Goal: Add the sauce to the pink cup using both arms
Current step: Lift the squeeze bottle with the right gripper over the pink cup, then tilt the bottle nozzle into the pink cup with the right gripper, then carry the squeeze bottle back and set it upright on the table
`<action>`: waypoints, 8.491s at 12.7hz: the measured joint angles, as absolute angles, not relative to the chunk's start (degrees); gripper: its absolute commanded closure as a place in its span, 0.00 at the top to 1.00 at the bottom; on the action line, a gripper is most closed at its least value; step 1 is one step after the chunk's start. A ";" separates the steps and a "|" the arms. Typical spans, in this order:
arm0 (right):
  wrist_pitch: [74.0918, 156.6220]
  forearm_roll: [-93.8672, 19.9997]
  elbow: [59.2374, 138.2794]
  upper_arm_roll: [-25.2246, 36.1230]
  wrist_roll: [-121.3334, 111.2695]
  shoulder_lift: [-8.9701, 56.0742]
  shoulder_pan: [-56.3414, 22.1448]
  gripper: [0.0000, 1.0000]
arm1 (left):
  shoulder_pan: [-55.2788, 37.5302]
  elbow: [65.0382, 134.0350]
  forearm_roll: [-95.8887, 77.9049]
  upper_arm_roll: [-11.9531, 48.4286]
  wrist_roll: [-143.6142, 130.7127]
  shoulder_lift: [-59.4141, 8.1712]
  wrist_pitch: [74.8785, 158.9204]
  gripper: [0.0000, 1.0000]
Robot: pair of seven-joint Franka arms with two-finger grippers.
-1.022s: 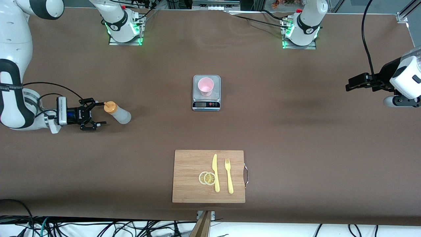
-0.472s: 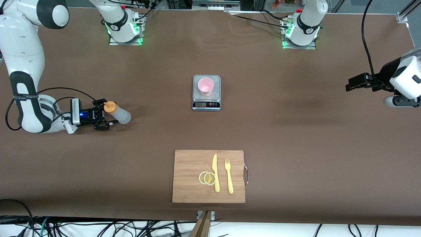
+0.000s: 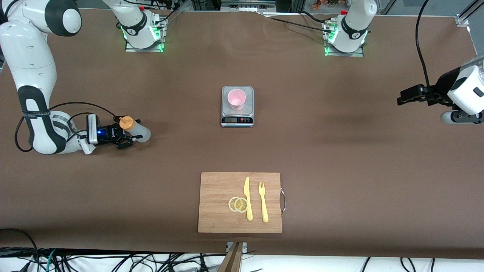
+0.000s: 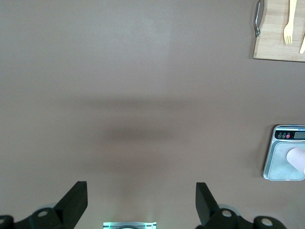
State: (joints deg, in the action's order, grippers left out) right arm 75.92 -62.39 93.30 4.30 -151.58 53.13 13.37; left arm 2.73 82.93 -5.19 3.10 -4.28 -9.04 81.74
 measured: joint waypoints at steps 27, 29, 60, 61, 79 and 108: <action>97.86 -17.61 89.52 3.03 -93.05 29.68 -26.84 0.18 | 2.74 82.93 -5.19 3.05 -4.14 -9.21 81.75 1.00; 97.88 -13.57 89.54 3.01 -87.56 29.50 -30.75 0.18 | 2.74 82.93 -5.19 3.05 -4.14 -9.21 81.75 1.00; 95.72 12.38 90.98 3.72 -50.02 30.37 -50.49 0.25 | 2.75 82.93 -5.19 3.01 -4.05 -9.35 81.75 1.00; 95.48 12.38 90.94 3.76 -50.05 30.18 -50.49 0.25 | 2.75 82.93 -5.19 3.01 -4.05 -9.35 81.75 1.00; 100.03 -2.72 92.62 5.44 -61.02 25.53 -45.60 0.26 | 2.75 82.93 -5.19 2.97 -4.05 -9.54 81.75 1.00; 73.31 -55.17 101.89 21.29 -144.24 36.49 -10.58 0.26 | 2.76 82.93 -5.19 2.93 -4.05 -9.61 81.75 1.00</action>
State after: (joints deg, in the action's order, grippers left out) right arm 73.31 -55.17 101.89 21.29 -144.24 36.49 -10.58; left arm 2.76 82.93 -5.19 2.93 -4.05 -9.61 81.75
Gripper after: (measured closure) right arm 0.678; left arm 0.000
